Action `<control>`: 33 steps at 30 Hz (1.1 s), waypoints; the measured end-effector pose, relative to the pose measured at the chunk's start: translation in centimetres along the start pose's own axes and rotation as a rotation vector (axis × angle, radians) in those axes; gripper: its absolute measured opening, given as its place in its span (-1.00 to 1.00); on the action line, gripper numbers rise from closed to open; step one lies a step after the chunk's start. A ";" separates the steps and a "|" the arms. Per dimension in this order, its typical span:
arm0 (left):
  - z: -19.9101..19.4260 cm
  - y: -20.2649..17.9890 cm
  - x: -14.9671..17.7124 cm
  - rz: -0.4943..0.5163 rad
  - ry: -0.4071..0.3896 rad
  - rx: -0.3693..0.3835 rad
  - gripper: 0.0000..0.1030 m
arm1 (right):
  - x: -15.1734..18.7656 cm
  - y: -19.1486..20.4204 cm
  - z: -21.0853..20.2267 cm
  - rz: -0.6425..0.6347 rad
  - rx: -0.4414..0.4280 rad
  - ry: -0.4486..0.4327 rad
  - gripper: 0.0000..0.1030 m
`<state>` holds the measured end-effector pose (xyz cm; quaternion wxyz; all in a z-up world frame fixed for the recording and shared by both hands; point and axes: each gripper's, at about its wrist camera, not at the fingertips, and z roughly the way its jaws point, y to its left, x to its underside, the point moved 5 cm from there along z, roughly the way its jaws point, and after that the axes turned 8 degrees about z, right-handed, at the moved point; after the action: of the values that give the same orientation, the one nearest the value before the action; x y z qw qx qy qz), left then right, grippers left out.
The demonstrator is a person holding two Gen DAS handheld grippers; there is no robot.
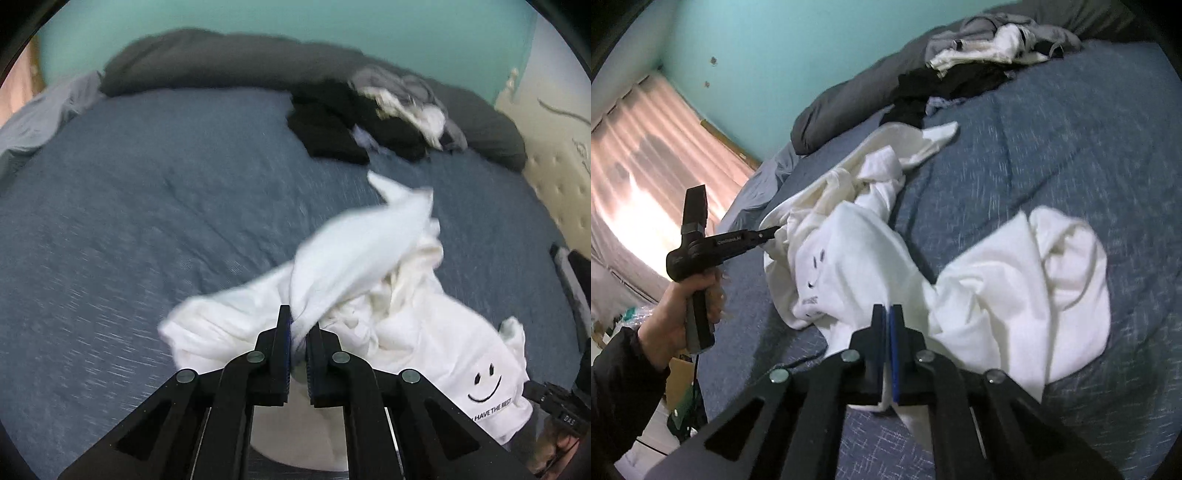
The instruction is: Fold clothes
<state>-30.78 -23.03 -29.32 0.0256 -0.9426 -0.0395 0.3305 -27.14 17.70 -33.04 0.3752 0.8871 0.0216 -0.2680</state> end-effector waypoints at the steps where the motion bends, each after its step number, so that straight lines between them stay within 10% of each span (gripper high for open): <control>1: -0.8 0.6 -0.3 -0.018 -0.021 -0.006 -0.88 | -0.2 0.2 -0.5 -0.009 0.006 -0.008 -0.97; 15: -9.8 8.9 0.8 -0.227 -0.119 -0.117 -0.88 | -3.4 0.0 -11.1 -0.068 0.131 -0.109 -0.98; 22: -7.6 9.6 5.4 -0.280 0.031 -0.102 -0.83 | 0.2 -0.8 -10.0 -0.160 0.237 0.113 -0.97; 28: -8.7 9.1 5.4 -0.261 -0.026 -0.164 -0.23 | -0.2 -0.4 -10.1 -0.124 0.179 0.134 -0.93; 33: -8.6 7.7 4.1 -0.232 -0.056 -0.096 -0.21 | -2.7 1.0 -9.9 -0.126 0.168 0.097 -0.27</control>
<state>-21.73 -30.53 -25.75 0.0174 -0.9223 -0.1647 0.3492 -24.65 24.16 -25.38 0.2804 0.9242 0.0729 -0.2487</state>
